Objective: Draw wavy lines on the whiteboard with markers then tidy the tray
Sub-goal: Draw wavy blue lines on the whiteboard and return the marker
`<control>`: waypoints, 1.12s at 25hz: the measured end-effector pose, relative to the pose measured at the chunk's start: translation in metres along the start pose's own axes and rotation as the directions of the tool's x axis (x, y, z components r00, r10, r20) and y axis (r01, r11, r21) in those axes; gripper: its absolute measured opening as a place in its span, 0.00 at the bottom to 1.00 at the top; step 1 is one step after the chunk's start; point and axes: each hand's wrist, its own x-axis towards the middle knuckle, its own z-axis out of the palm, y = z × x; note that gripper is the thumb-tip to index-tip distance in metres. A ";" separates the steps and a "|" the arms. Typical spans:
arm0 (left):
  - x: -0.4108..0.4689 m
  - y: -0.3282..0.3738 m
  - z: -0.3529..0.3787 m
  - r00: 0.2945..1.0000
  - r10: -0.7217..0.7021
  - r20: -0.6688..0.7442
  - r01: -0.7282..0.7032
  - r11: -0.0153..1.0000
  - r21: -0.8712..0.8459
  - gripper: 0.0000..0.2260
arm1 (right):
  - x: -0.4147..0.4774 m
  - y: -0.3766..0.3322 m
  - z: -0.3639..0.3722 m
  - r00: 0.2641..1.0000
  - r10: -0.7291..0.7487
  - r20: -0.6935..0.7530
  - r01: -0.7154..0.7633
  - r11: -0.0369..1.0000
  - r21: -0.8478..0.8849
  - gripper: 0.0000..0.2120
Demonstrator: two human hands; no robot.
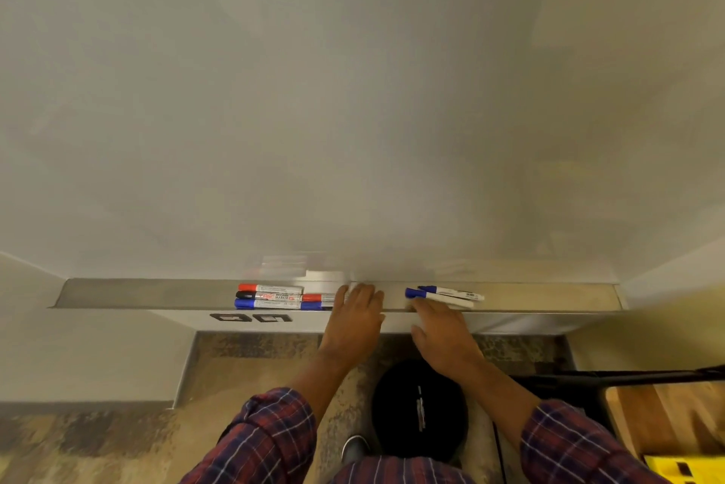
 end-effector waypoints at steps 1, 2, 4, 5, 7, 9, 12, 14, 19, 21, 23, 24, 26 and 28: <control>-0.002 0.010 0.003 1.000 0.017 -0.001 -0.017 1.000 -0.006 0.22 | 0.002 0.007 -0.004 0.999 0.014 -0.041 -0.014 1.000 -0.006 0.20; -0.003 0.020 0.005 0.999 0.038 -0.001 -0.038 0.999 -0.007 0.24 | 0.005 0.015 -0.008 0.997 0.031 -0.071 -0.033 0.999 -0.019 0.18; -0.008 0.039 0.013 0.995 0.100 0.023 -0.100 0.994 0.031 0.27 | 0.009 0.035 -0.013 0.992 0.061 -0.107 -0.068 0.996 -0.058 0.15; -0.010 0.047 0.016 0.992 0.121 0.043 -0.124 0.991 0.052 0.28 | 0.011 0.044 -0.015 0.991 0.066 -0.118 -0.077 0.993 -0.089 0.15; -0.013 0.058 0.021 0.989 0.125 0.080 -0.131 0.988 0.083 0.29 | 0.015 0.059 -0.018 0.992 0.067 -0.110 -0.083 0.985 -0.150 0.17; -0.013 0.063 0.022 0.988 0.091 0.125 -0.103 0.990 0.098 0.30 | 0.019 0.072 -0.018 0.996 0.056 -0.075 -0.070 0.977 -0.201 0.19; -0.014 0.065 0.021 0.981 0.057 0.188 -0.076 0.992 0.096 0.30 | 0.023 0.086 -0.017 0.998 0.049 -0.029 -0.055 0.967 -0.249 0.22; -0.017 0.067 0.022 0.977 0.028 0.210 -0.047 0.995 0.083 0.30 | 0.025 0.091 -0.015 0.999 0.040 -0.025 -0.045 0.966 -0.255 0.23; -0.021 0.073 0.022 0.952 -0.049 0.302 0.037 0.998 0.045 0.34 | 0.030 0.099 -0.020 0.998 0.050 -0.030 -0.056 0.970 -0.238 0.18; -0.019 0.075 0.020 0.943 -0.061 0.327 0.049 0.998 0.043 0.35 | 0.031 0.101 -0.024 0.998 0.054 -0.033 -0.059 0.977 -0.204 0.15; -0.019 0.078 0.017 0.936 -0.069 0.346 0.056 0.997 0.048 0.35 | 0.030 0.103 -0.025 0.997 0.061 -0.040 -0.067 0.983 -0.173 0.15; -0.019 0.079 0.015 0.933 -0.071 0.352 0.057 0.997 0.050 0.36 | 0.030 0.104 -0.026 0.997 0.066 -0.041 -0.072 0.984 -0.163 0.15; -0.018 0.081 0.011 0.929 -0.072 0.362 0.059 0.997 0.046 0.36 | 0.029 0.105 -0.028 0.996 0.085 -0.038 -0.090 0.983 -0.160 0.16; -0.018 0.084 0.009 0.924 -0.078 0.374 0.068 0.997 0.040 0.37 | 0.028 0.107 -0.031 0.994 0.099 -0.034 -0.104 0.978 -0.180 0.16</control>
